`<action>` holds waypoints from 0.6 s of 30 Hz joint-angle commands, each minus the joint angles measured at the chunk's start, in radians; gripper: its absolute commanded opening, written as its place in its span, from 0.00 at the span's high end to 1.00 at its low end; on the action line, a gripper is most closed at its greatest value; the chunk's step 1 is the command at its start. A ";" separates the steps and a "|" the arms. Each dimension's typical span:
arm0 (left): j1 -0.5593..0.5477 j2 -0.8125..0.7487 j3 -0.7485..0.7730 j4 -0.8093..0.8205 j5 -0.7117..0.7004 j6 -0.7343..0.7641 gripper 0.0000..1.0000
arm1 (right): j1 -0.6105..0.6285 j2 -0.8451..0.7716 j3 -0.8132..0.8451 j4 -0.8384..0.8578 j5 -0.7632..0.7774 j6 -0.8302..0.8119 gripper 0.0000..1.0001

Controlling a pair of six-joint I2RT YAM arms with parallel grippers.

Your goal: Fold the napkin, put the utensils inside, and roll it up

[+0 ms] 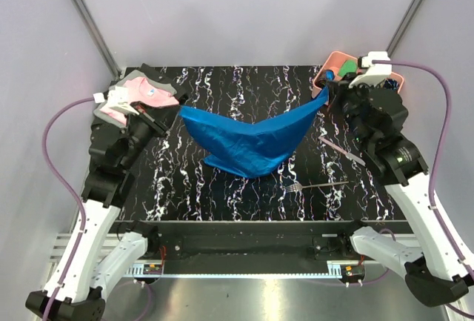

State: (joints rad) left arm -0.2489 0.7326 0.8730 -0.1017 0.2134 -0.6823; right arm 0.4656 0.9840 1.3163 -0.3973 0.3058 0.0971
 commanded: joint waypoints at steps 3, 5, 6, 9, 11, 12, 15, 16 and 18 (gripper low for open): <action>0.017 0.066 0.089 0.042 0.004 0.000 1.00 | 0.010 0.152 0.075 0.081 0.024 -0.037 1.00; 0.031 0.120 0.110 0.071 0.006 0.001 1.00 | 0.007 0.241 0.135 0.092 0.068 -0.062 1.00; 0.036 0.140 0.145 0.089 0.006 0.013 1.00 | 0.005 0.269 0.162 0.094 0.073 -0.069 1.00; 0.063 0.217 0.243 0.099 0.012 0.030 1.00 | 0.005 0.364 0.288 0.095 0.072 -0.092 1.00; 0.082 0.261 0.293 0.099 0.020 0.032 1.00 | 0.004 0.412 0.380 0.094 0.070 -0.129 1.00; 0.086 0.274 0.335 0.099 0.024 0.032 1.00 | 0.004 0.419 0.406 0.095 0.070 -0.135 1.00; 0.102 0.306 0.409 0.115 0.035 0.035 1.00 | 0.005 0.430 0.481 0.097 0.056 -0.151 1.00; 0.108 0.310 0.422 0.112 0.040 0.035 1.00 | 0.005 0.429 0.498 0.095 0.047 -0.158 1.00; 0.111 0.306 0.457 0.103 0.041 0.043 1.00 | 0.005 0.412 0.506 0.095 0.029 -0.169 1.00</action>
State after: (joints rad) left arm -0.1509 1.0588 1.2228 -0.0715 0.2192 -0.6662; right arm 0.4660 1.4612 1.7279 -0.3634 0.3470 -0.0223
